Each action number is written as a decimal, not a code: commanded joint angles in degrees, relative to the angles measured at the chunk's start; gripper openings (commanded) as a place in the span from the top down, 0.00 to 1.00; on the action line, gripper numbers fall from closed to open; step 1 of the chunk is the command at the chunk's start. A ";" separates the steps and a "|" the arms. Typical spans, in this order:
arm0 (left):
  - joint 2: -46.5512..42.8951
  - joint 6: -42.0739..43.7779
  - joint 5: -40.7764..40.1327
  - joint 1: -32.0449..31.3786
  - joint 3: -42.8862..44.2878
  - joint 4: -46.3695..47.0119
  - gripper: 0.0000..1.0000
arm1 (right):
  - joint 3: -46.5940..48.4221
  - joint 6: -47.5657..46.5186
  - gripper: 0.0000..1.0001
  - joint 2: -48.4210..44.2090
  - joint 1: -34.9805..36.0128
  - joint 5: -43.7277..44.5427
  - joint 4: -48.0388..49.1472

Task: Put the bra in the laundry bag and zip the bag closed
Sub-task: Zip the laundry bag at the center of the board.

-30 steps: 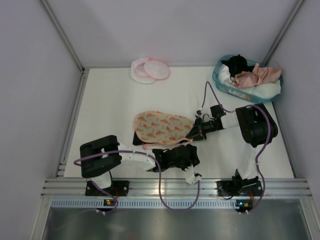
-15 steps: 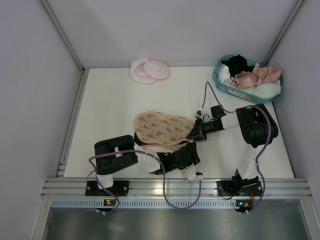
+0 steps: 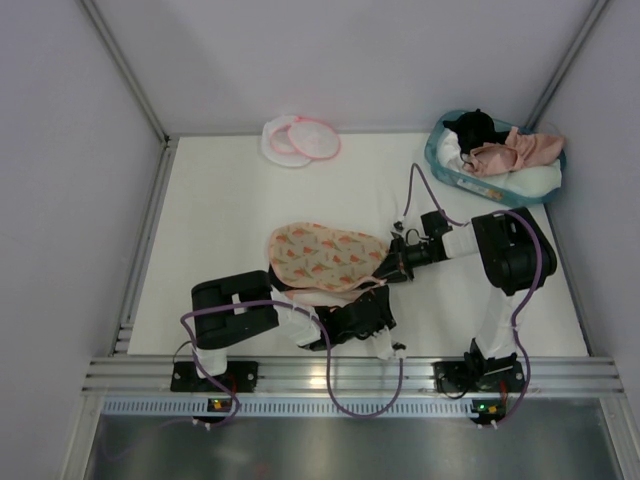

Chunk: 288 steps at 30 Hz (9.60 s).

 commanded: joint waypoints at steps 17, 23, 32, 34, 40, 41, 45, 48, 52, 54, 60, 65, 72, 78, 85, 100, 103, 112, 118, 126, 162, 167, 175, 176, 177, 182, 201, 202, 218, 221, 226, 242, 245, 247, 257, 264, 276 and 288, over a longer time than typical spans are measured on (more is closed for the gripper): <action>-11.26 -11.78 3.36 -2.58 -4.14 -14.86 1.00 | 1.78 -3.52 1.00 -1.21 -0.27 2.63 -6.69; -14.34 -21.70 4.78 -3.11 -1.86 -27.69 1.00 | 3.27 -6.86 1.00 -0.60 -1.06 3.16 -10.03; -12.59 -50.26 8.37 -0.48 14.47 -48.60 1.00 | 6.70 -15.29 1.00 0.90 -4.04 4.47 -18.28; -11.09 -55.87 11.61 1.71 18.42 -52.56 1.00 | 7.49 -16.44 1.00 1.07 -4.22 5.44 -19.61; -10.30 -62.57 14.97 6.47 20.99 -55.82 1.00 | 8.20 -17.15 1.00 1.34 -4.92 6.67 -20.41; -10.38 -63.37 15.67 7.34 20.91 -56.26 1.00 | 8.28 -17.32 1.00 1.51 -5.19 6.67 -20.58; -11.44 -67.15 16.82 9.72 19.33 -57.49 1.00 | 8.46 -17.85 1.00 1.86 -6.07 6.67 -21.28; -12.93 -68.12 16.20 10.51 17.23 -57.50 1.00 | 8.37 -18.29 1.00 2.04 -6.77 6.50 -21.37; -13.99 -70.67 16.99 10.51 14.93 -57.50 1.00 | 8.37 -18.03 1.00 2.39 -7.12 5.71 -21.37; -14.16 -72.16 16.82 10.51 13.79 -57.50 1.00 | 8.29 -18.21 1.00 2.48 -7.04 5.71 -21.37; -15.22 -74.54 16.90 12.53 13.08 -57.41 1.00 | 8.02 -18.21 1.00 2.31 -7.12 5.09 -21.46; -18.03 -77.08 24.19 13.94 16.51 -57.93 0.87 | 6.97 -16.54 1.00 1.34 -7.21 4.39 -18.93; -16.19 -87.28 28.94 14.29 17.74 -56.88 0.59 | 3.54 -12.23 1.00 1.07 -7.12 2.37 -12.07; -10.30 -96.07 31.22 18.15 18.88 -54.77 0.55 | 2.57 -9.69 1.00 0.90 -7.12 1.75 -10.39; -6.34 -103.62 35.88 23.86 19.60 -47.67 0.49 | 0.55 -7.31 1.00 0.11 -7.04 1.57 -7.23; -4.94 -112.33 39.32 26.60 15.46 -37.10 0.47 | -2.35 -0.10 1.00 -0.50 -7.04 1.58 0.16; -4.50 -112.86 40.46 26.60 15.37 -35.26 0.50 | -3.14 1.57 1.00 -0.33 -7.12 1.66 2.51; -5.11 -114.71 41.96 26.51 11.51 -35.52 0.58 | -3.49 2.80 1.00 -0.59 -7.04 1.75 3.76; -6.96 -115.59 40.29 26.51 9.74 -35.61 0.53 | -3.49 2.80 1.00 -0.77 -7.12 1.75 3.85; -6.43 -116.81 37.91 26.51 11.32 -40.08 0.48 | -3.32 2.98 1.00 -0.68 -7.04 1.93 3.76; -1.68 -119.54 40.02 27.56 15.54 -31.48 0.56 | -4.64 3.06 1.00 -1.65 -7.47 2.54 5.08; -2.47 -119.19 39.49 27.56 14.40 -32.18 0.69 | -4.46 3.24 1.00 -1.47 -7.47 2.45 5.17; -4.14 -117.26 38.44 27.74 12.73 -33.94 0.90 | -4.37 3.15 1.00 -1.47 -7.47 2.63 5.26; -4.41 -116.65 38.44 27.74 12.73 -34.46 0.94 | -4.28 3.15 1.00 -1.47 -7.47 2.63 5.17; -4.67 -116.29 38.44 27.74 12.64 -34.82 0.97 | -4.28 3.15 1.00 -1.39 -7.47 2.63 5.17; -6.25 -113.31 38.00 28.18 12.64 -38.86 1.00 | -4.28 2.98 1.00 -1.47 -7.65 2.72 5.17; -9.51 -105.04 32.90 32.74 10.27 -50.11 1.00 | -3.49 -0.10 1.00 -1.74 -9.41 3.60 1.75; -9.42 -103.91 32.81 32.92 10.27 -50.63 1.00 | -3.49 -0.19 1.00 -1.74 -9.58 3.77 1.57; -9.68 -96.08 31.05 33.54 10.36 -55.82 1.00 | -2.26 -3.00 1.00 -1.12 -10.55 4.56 -2.30; -12.74 -95.19 34.74 33.54 10.62 -54.51 0.99 | -2.26 -3.00 1.00 -1.03 -10.55 4.48 -2.56; -14.34 -94.49 36.33 31.96 12.99 -52.22 0.71 | -2.26 -2.91 1.00 -0.51 -10.55 4.48 -2.30; -7.58 -113.29 33.71 28.62 14.48 -40.09 0.48 | -5.07 2.71 1.00 -1.21 -10.20 3.86 4.64; -6.70 -115.22 30.80 27.39 15.10 -40.18 0.48 | -5.42 3.59 1.00 -1.38 -10.11 3.86 5.69; -6.00 -115.93 28.61 27.12 15.28 -40.09 0.48 | -5.78 4.20 1.00 -1.56 -10.02 3.77 6.66; -2.47 -118.75 24.91 27.12 14.93 -41.06 0.64 | -6.66 5.61 1.00 -2.26 -9.94 3.33 8.16; -2.74 -117.52 24.46 28.70 15.19 -43.60 0.87 | -6.30 4.74 1.00 -2.09 -9.94 3.25 7.37; -8.36 -104.35 36.83 32.22 15.54 -51.25 0.88 | 7.47 -16.85 1.00 1.77 -10.02 7.11 -15.03; -16.54 -83.86 28.77 33.88 26.60 -57.94 0.65 | 40.44 -47.01 0.99 16.19 -5.55 12.99 -50.02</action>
